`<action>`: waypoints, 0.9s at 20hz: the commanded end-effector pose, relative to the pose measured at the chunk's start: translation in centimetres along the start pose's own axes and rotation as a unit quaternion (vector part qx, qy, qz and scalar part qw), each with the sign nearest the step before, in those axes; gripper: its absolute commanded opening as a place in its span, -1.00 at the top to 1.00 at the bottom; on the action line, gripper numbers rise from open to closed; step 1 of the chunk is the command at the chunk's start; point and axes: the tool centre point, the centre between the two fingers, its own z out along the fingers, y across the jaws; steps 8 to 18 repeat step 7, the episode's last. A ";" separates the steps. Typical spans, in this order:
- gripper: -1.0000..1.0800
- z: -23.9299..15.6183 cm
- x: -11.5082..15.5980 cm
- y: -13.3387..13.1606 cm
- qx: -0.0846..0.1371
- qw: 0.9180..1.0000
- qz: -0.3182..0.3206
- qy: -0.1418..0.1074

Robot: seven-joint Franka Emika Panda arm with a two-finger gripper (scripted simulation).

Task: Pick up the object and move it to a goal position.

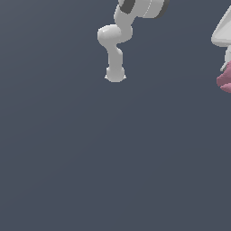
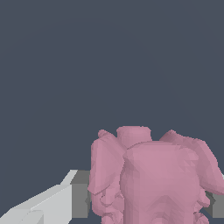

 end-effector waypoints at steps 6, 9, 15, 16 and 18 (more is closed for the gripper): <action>1.00 -0.2 0.0 -0.2 0.000 1.000 0.002 0.001; 1.00 -0.2 0.0 -0.2 0.000 1.000 0.002 0.001; 1.00 -0.2 0.0 -0.2 0.000 1.000 0.002 0.001; 1.00 -0.2 0.0 -0.2 0.000 1.000 0.002 0.001; 1.00 -0.2 0.0 -0.2 0.000 1.000 0.002 0.001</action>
